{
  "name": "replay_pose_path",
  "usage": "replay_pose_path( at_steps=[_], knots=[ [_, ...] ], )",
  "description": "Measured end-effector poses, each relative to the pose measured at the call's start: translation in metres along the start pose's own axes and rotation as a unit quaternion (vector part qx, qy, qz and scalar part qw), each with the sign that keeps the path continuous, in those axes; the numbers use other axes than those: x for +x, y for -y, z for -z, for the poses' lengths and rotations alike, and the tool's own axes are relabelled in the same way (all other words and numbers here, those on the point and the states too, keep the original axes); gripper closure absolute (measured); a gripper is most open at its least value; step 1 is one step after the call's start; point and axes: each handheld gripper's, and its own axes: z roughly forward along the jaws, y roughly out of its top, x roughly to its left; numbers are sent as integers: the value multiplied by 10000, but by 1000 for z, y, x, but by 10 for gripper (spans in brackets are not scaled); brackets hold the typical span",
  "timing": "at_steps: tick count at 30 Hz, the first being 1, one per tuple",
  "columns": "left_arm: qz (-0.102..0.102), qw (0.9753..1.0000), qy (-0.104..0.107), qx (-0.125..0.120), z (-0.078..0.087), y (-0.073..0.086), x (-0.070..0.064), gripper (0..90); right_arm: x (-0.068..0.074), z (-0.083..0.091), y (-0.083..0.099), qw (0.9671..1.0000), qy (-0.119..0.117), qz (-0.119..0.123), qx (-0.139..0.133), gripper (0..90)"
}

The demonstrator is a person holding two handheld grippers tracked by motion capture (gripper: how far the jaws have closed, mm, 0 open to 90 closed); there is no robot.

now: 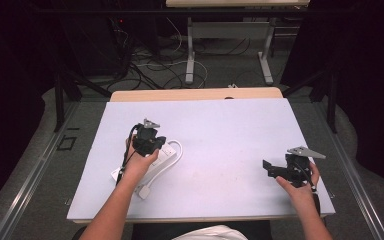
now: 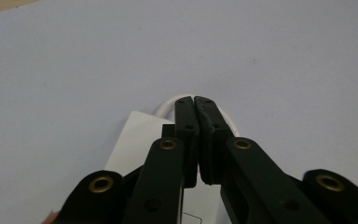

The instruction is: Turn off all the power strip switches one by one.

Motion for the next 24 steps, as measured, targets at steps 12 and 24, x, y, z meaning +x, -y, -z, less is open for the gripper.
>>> replay_pose_path(
  at_steps=[12, 24],
  knots=[
    [90, 9993, 81, 342, -18, 2, -6, 899, 1, -1, 0, 10000, -42, 28, 19, 67],
    [-21, 9981, 42, 609, -29, 2, -8, 899, 2, -2, 0, 10000, -62, 29, 44, 68]
  ],
)
